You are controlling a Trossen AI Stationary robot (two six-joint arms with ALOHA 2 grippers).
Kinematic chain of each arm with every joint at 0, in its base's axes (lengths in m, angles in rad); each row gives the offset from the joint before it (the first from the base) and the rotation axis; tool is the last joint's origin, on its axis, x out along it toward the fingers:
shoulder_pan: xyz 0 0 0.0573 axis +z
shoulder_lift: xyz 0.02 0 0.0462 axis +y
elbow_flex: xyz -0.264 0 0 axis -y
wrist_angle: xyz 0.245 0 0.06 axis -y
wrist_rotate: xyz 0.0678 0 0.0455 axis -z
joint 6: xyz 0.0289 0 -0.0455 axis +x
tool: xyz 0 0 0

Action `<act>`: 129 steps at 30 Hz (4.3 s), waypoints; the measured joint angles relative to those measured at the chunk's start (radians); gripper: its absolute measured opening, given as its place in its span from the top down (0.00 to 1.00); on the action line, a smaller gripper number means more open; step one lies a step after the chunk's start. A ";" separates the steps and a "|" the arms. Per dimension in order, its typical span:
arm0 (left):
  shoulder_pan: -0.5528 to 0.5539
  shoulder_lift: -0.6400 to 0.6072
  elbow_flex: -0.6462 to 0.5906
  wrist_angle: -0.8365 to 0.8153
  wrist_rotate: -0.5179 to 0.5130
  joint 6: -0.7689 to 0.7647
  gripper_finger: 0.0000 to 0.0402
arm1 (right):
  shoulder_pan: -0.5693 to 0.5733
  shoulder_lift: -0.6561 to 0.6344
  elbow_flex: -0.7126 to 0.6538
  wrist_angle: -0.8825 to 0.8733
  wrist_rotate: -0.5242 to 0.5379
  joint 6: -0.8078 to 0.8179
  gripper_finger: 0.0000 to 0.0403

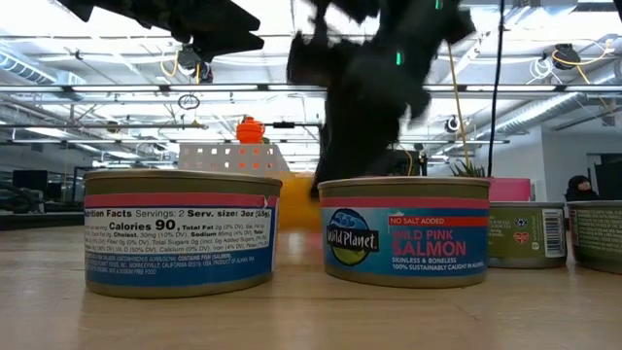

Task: Pick & Place Food Item
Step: Put the yellow mango into the yellow bin, then adjust the red bin

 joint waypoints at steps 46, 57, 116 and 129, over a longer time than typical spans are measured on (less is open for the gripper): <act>0.000 0.000 0.001 0.009 0.000 0.003 0.39 | -0.703 -0.170 -0.116 0.179 0.046 -0.155 0.42; 0.000 0.000 0.001 0.009 0.000 0.003 0.39 | -0.702 -0.170 -0.116 0.178 0.047 -0.148 0.23; 0.000 0.000 0.000 0.010 0.000 0.003 0.39 | 0.042 -0.849 -0.793 -0.285 0.351 0.793 0.50; 0.000 0.000 0.000 0.009 0.000 0.003 0.39 | 0.138 -0.753 -0.862 0.320 0.181 0.483 0.53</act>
